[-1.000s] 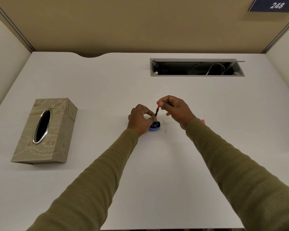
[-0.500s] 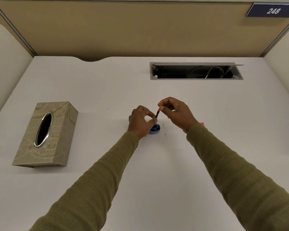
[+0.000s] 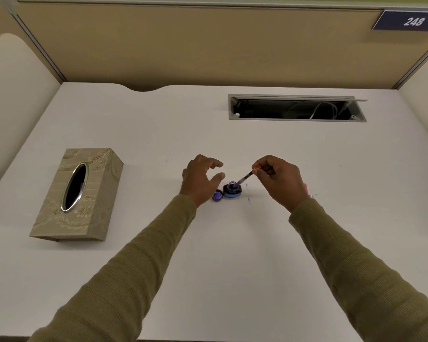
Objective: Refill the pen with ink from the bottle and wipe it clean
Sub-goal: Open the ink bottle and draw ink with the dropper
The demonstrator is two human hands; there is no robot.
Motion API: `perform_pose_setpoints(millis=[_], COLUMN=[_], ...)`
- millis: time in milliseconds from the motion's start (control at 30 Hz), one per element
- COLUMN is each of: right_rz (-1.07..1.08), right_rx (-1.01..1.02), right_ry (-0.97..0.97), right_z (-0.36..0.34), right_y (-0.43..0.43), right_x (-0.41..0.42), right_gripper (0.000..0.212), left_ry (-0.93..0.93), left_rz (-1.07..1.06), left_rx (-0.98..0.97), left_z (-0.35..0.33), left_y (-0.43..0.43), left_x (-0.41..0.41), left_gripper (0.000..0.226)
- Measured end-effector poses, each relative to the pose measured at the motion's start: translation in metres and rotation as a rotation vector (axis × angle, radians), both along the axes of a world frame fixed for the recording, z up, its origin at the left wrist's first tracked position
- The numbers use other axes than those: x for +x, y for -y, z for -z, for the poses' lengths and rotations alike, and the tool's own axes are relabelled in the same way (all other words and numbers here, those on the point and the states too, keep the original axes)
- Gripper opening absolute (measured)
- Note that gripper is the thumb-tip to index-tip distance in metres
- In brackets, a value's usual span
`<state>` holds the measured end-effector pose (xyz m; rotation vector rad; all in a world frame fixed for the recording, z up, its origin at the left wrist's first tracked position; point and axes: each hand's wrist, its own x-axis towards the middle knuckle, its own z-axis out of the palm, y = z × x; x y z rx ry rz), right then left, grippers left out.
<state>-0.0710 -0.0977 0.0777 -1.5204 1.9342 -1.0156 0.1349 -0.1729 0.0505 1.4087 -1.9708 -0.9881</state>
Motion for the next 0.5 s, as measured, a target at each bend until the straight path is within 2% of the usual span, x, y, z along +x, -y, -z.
perform_pose_setpoints(millis=[300, 433, 500], right_rz=[0.143, 0.170, 0.176], right_rx=[0.000, 0.019, 0.022], right_ry=[0.096, 0.127, 0.141], right_z=[0.006, 0.011, 0.012], right_y=[-0.010, -0.009, -0.009], right_x=[0.004, 0.006, 0.009], right_gripper=[0.006, 0.006, 0.007], left_ry=[0.053, 0.174, 0.299], left_rz=[-0.101, -0.186, -0.240], left_rx=[-0.155, -0.300, -0.377], left_z=[-0.025, -0.045, -0.051], left_y=[0.009, 0.023, 0.032], left_x=[0.085, 0.150, 0.187], left_gripper=[0.013, 0.004, 0.003])
